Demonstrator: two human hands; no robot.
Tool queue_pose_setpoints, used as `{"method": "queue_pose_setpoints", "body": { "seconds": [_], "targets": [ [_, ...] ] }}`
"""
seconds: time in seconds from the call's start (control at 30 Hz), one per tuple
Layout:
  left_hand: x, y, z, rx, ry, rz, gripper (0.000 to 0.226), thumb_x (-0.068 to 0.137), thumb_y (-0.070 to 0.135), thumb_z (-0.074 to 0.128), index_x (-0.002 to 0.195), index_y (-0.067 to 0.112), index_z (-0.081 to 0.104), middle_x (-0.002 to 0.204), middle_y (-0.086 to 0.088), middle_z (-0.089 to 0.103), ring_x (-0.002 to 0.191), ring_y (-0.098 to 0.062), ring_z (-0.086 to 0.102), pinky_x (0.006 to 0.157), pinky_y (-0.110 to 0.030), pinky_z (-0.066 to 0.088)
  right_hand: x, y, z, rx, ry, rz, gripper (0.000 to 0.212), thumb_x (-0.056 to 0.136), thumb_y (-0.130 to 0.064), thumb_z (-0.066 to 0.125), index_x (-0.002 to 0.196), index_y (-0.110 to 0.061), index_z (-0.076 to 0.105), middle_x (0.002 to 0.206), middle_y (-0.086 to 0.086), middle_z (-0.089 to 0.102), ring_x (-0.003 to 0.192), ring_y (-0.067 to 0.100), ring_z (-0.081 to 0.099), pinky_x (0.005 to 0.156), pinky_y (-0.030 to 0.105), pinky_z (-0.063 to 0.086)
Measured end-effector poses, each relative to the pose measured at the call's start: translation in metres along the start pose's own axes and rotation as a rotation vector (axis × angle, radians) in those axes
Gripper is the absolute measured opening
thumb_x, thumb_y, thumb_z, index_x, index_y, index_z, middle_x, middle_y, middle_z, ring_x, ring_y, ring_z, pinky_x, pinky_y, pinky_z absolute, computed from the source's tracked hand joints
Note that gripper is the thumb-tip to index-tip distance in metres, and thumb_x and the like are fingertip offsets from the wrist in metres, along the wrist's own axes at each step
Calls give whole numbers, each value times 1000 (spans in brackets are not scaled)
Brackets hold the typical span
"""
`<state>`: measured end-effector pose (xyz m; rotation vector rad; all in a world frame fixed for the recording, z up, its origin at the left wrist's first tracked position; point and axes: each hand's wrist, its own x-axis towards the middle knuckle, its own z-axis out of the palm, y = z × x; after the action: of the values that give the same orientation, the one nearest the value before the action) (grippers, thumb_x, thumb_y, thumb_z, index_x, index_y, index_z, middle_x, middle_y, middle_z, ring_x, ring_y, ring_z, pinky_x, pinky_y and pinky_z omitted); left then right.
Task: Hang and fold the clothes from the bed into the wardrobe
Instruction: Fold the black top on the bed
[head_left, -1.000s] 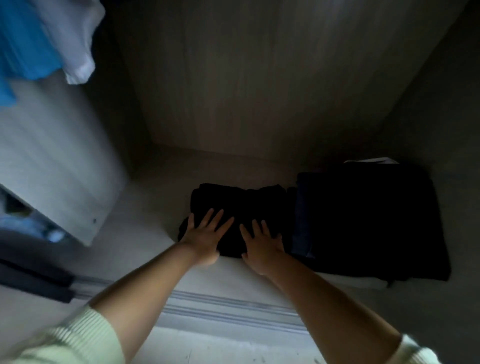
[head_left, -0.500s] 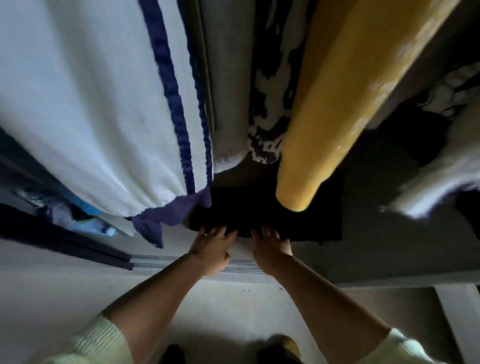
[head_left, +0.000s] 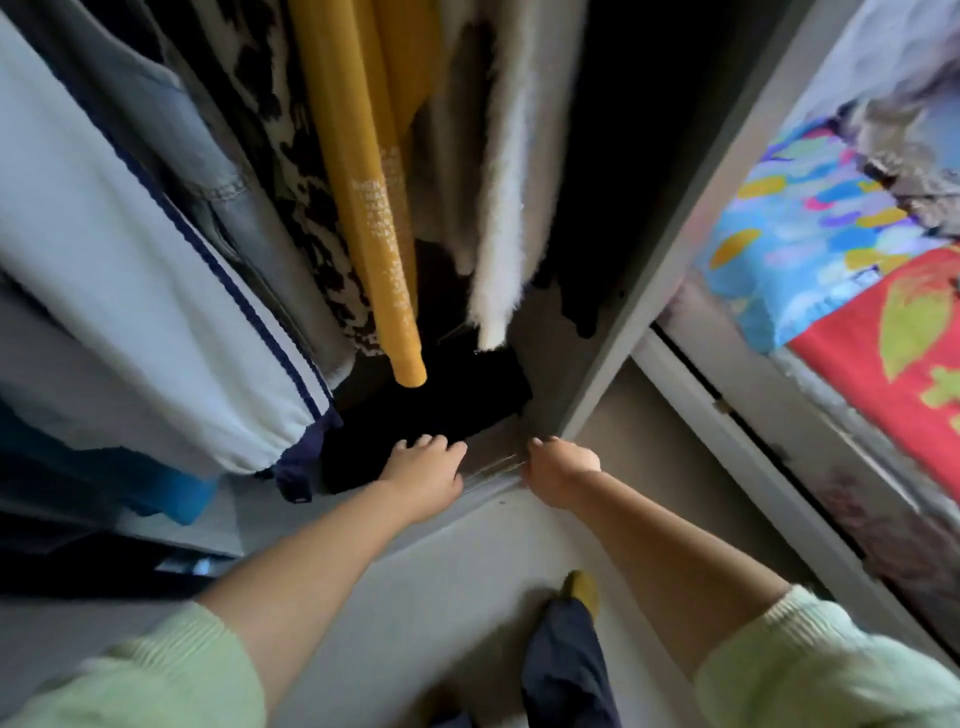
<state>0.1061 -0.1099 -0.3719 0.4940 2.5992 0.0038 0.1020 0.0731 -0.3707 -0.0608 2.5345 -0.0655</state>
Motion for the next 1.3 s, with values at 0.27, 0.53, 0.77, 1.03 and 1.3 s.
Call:
{"method": "queue_pose_setpoints", "body": {
  "seconds": [0.27, 0.53, 0.77, 1.03, 1.3],
  "targets": [
    [-11, 148, -99, 139, 111, 331, 46, 96, 30, 38, 139, 14, 33, 133, -11, 45, 125, -30, 40, 97, -45, 40, -133, 114, -49, 167, 97, 291, 36, 97, -32, 39, 124, -15, 56, 127, 6, 58, 115, 27, 57, 82, 31, 44],
    [1, 367, -144, 217, 176, 615, 50, 95, 31, 42, 141, 16, 31, 134, -12, 45, 126, -30, 41, 95, -45, 41, -258, 296, -41, 206, 109, 571, 32, 96, -14, 39, 122, -11, 57, 123, 7, 59, 112, 28, 57, 81, 39, 47],
    [3, 533, -148, 180, 172, 782, 46, 96, 27, 41, 140, 16, 33, 132, -12, 47, 120, -30, 46, 88, -43, 43, -325, 434, -22, 268, 163, 709, 27, 96, -20, 47, 121, -12, 55, 119, 5, 60, 106, 27, 59, 82, 37, 52],
    [61, 615, -157, 243, 98, 804, 53, 98, 27, 39, 147, 16, 25, 136, -11, 45, 122, -29, 44, 93, -43, 43, -310, 533, -14, 309, 134, 715, 20, 99, -14, 37, 108, -12, 55, 97, 3, 54, 83, 24, 52, 66, 33, 42],
    [176, 711, -203, 235, 179, 902, 44, 98, 25, 40, 141, 15, 37, 126, -10, 56, 105, -28, 57, 71, -36, 48, -289, 653, -26, 444, 102, 870, 30, 100, -18, 37, 124, -10, 51, 127, 8, 56, 113, 29, 56, 78, 37, 47]
  ]
}}
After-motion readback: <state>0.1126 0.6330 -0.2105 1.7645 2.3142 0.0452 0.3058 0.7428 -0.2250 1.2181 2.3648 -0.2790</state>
